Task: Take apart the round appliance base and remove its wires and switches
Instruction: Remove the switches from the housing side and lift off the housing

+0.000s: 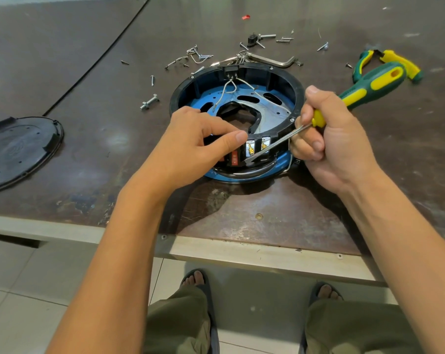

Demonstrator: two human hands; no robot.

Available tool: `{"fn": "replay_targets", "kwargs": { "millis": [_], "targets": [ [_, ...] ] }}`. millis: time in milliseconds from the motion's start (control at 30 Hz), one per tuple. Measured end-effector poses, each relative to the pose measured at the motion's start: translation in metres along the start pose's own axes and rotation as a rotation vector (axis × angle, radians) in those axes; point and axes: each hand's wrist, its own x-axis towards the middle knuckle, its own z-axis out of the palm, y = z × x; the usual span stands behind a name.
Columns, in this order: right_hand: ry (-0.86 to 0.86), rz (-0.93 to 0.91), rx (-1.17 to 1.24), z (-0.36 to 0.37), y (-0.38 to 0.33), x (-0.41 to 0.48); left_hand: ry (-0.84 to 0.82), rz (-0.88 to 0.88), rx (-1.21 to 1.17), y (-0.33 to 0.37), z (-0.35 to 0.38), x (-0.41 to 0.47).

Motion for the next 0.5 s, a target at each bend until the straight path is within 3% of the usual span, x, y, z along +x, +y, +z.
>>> {"fn": "replay_targets", "kwargs": {
  "millis": [233, 500],
  "targets": [
    [0.024, -0.062, 0.031, 0.000, -0.002, -0.002, 0.038, 0.048, -0.017, -0.001, 0.000, -0.001],
    [0.047, -0.281, 0.102, -0.010, -0.009, -0.004, 0.010, 0.019, -0.001, -0.001, 0.000, 0.002]
  ]
}}
